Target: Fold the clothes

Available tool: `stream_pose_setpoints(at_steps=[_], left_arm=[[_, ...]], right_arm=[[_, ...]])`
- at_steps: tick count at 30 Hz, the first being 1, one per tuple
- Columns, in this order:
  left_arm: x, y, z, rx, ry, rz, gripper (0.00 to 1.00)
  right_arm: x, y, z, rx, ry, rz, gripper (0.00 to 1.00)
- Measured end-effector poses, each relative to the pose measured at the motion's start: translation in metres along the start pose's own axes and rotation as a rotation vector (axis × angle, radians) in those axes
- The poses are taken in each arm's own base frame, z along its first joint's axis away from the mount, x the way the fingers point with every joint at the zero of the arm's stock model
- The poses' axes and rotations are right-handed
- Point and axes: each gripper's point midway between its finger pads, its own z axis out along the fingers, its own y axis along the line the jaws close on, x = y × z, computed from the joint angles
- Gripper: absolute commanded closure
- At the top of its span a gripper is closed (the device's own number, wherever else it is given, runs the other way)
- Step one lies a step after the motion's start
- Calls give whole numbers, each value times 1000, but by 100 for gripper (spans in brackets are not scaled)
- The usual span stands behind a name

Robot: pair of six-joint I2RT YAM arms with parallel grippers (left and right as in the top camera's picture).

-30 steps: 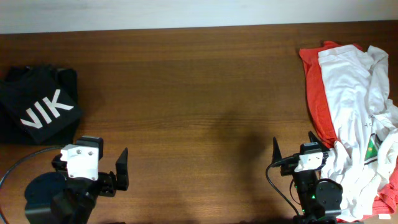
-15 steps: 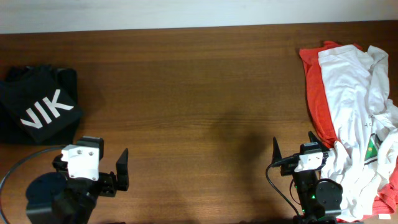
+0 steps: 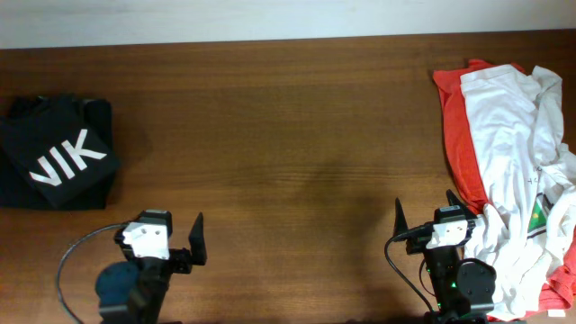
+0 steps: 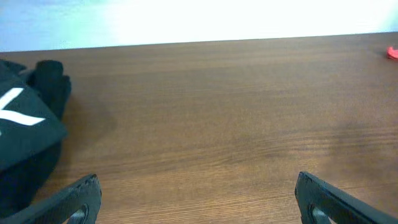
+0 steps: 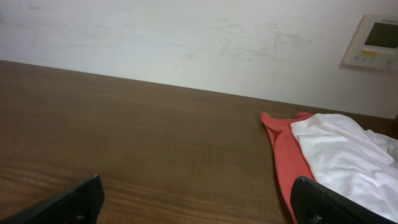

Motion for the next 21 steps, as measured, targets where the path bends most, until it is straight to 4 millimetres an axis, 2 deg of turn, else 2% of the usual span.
stream_pose_setpoints(at_steps=[7,11,17,21], left_arm=[[9,-9,17,38,-174,30,1],[7,-2,22,0,-285,48,1],[18,7,25,-63,-250,127,1],[19,11,25,-89,-246,145,1]], right_arm=[[0,0,0,0,0,0,1],[0,0,0,0,-1,0,1],[0,0,0,1,-1,0,1],[0,0,0,0,-1,0,1]])
